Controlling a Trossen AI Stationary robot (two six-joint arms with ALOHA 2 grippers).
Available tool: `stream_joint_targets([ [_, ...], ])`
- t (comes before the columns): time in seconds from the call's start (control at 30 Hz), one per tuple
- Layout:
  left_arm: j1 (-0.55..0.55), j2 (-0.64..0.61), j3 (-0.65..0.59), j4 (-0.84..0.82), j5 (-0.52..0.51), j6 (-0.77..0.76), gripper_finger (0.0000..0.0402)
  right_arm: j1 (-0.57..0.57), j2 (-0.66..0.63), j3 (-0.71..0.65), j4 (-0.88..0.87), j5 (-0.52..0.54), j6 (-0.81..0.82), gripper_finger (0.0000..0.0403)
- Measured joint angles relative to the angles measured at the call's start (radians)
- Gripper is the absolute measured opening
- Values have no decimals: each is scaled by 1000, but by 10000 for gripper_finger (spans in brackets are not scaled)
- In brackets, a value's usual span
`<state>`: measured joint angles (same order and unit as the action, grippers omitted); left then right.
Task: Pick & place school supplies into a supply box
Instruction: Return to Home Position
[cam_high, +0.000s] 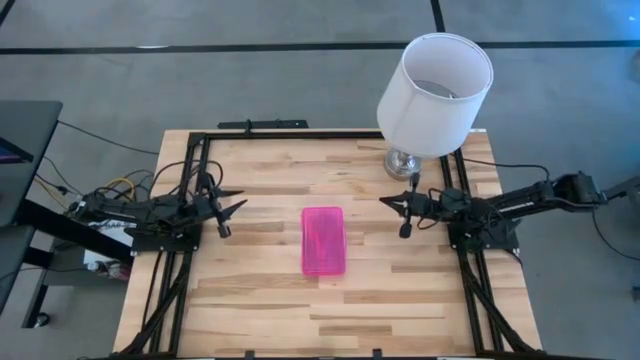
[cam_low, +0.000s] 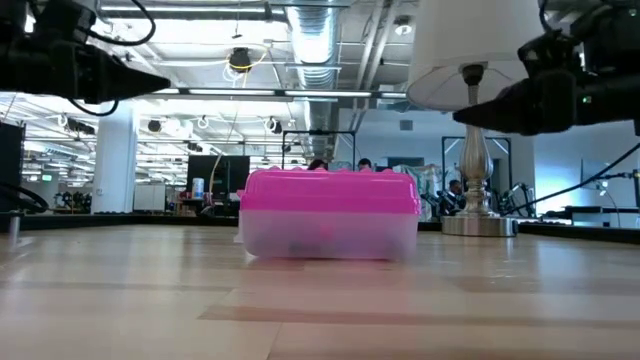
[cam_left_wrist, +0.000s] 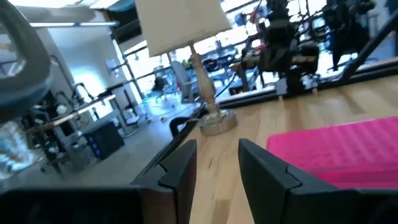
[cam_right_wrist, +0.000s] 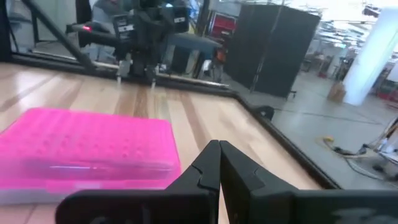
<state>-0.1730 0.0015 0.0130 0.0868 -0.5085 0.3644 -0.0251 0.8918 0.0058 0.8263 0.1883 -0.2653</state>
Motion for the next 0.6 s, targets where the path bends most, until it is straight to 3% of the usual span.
stream_joint_targets([
  [0.23, -11, 0, 5, -18, -16, -12, 114, 65, -141, 1, -92, 45, -40, 0],
  [0.6, -72, 0, 70, -125, -86, -8, 114, 268, -442, 1, -384, 268, -69, 0],
])
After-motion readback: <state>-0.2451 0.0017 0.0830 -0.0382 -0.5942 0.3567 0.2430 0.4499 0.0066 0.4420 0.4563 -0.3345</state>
